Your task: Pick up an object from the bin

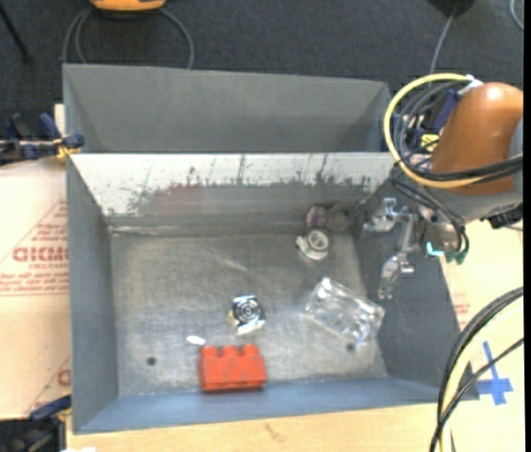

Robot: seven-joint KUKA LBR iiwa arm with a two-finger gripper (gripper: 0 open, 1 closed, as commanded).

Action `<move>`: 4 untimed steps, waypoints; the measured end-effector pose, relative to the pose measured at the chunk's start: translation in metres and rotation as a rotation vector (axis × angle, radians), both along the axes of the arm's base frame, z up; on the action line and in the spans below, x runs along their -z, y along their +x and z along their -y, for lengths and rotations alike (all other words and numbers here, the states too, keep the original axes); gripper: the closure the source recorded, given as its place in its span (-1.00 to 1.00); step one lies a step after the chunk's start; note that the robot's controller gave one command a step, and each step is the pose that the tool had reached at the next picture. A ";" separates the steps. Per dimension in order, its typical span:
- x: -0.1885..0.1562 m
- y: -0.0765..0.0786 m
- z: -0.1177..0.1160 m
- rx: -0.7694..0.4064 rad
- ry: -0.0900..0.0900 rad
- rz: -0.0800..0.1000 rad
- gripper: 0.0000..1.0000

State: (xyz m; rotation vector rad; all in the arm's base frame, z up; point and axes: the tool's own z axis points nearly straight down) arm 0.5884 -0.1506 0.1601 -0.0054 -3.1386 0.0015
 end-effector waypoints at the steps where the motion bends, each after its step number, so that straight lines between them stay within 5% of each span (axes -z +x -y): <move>1: 0.088 -0.039 -0.098 -0.059 -0.001 0.013 -1.00; 2: 0.084 -0.036 -0.096 -0.061 -0.001 0.022 1.00; 3: 0.084 -0.024 -0.094 0.169 0.002 0.003 1.00; 4: 0.084 -0.005 -0.029 0.055 0.005 0.019 1.00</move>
Offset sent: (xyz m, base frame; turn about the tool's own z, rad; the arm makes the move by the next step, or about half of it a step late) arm -0.0419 0.0968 -0.0901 -0.0568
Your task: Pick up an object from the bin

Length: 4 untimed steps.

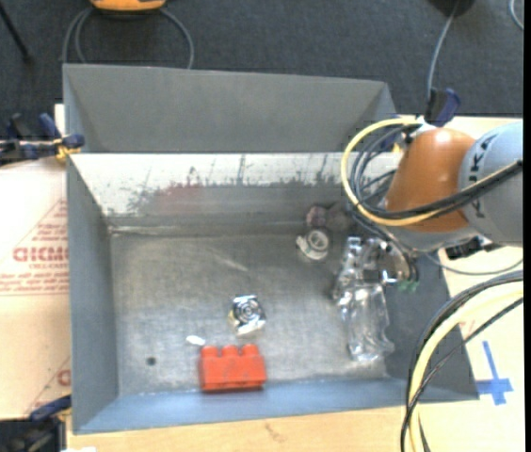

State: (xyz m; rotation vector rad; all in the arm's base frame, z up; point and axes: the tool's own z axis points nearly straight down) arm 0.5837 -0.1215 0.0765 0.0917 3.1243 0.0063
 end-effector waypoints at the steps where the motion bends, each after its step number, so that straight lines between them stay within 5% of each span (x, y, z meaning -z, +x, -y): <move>1: -0.091 -0.010 -0.156 0.106 0.002 -0.008 1.00; 2: -0.088 -0.011 -0.151 0.111 -0.003 -0.013 -1.00; 3: 0.002 -0.046 -0.173 -0.156 -0.007 -0.001 -1.00; 4: 0.000 -0.043 -0.174 -0.158 -0.006 0.006 1.00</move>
Offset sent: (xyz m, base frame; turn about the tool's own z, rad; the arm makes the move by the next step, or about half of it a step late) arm -0.0123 0.1510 0.0876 0.1151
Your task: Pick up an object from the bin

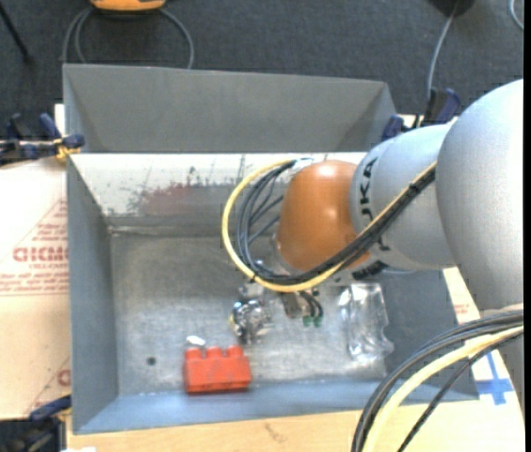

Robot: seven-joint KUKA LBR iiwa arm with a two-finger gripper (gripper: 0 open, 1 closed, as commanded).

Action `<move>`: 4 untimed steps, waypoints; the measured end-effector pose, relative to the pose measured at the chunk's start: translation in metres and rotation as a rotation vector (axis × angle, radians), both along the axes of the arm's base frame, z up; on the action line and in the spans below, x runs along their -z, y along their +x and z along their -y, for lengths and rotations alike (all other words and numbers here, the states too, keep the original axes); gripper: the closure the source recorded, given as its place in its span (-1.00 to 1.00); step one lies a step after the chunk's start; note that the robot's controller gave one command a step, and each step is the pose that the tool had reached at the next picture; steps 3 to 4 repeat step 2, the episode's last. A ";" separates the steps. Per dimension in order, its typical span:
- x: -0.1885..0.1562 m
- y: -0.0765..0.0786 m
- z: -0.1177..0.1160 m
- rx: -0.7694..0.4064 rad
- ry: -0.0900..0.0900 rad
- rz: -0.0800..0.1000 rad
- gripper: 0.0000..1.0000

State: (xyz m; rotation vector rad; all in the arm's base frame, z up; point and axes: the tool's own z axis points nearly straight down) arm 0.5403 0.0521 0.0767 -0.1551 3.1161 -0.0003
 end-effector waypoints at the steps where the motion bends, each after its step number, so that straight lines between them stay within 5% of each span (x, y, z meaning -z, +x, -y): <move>1: 0.000 -0.008 0.002 0.016 0.003 0.006 1.00; 2: -0.173 0.002 0.032 -0.217 -0.005 -0.010 1.00; 4: -0.173 0.002 0.032 -0.217 -0.005 -0.010 1.00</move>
Offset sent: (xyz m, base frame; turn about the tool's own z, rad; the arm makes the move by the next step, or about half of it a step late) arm -0.0161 -0.0020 -0.0067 0.0176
